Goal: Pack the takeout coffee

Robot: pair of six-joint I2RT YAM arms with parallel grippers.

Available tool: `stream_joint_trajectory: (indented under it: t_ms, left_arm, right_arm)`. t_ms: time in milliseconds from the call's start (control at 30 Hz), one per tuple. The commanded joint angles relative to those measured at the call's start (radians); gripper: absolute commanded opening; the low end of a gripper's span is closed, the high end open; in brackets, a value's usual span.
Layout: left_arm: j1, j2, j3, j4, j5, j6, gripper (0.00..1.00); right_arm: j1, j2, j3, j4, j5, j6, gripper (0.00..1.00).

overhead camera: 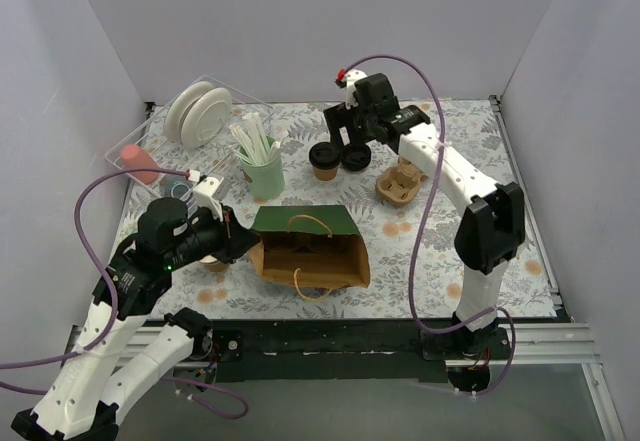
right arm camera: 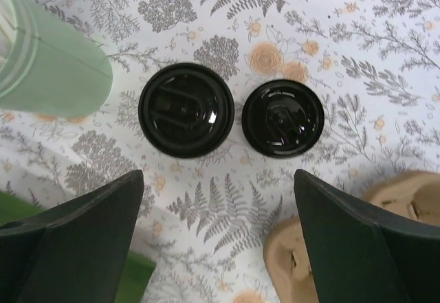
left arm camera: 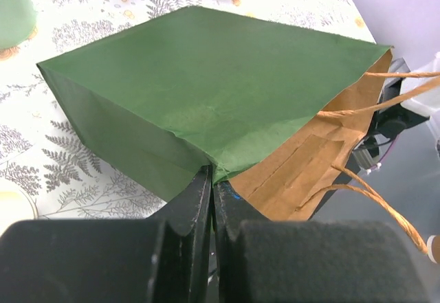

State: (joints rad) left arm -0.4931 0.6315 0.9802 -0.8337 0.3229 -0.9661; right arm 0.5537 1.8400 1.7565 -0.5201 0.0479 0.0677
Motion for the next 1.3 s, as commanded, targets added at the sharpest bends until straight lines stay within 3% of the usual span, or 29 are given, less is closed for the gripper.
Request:
stream_joint_trajectory:
  t_ms: [0,500,767,1267]
  left_arm:
    - [-0.001,-0.033,-0.017,-0.004,0.027,0.012,0.00]
    - [-0.002,-0.036,-0.048,-0.041,0.045,0.021,0.00]
    - [-0.001,-0.050,-0.052,-0.047,0.036,0.014,0.00]
    - [-0.001,-0.069,-0.048,-0.065,0.025,-0.005,0.00]
  right_arm:
    - [0.002,0.121,0.168,0.012,-0.069,-0.137,0.98]
    - [0.040,0.291,0.255,0.069,-0.212,-0.247,0.92]
    - [0.057,0.334,0.279,0.068,-0.093,-0.235,0.90]
    - [0.066,0.367,0.268,0.051,-0.063,-0.246,0.88]
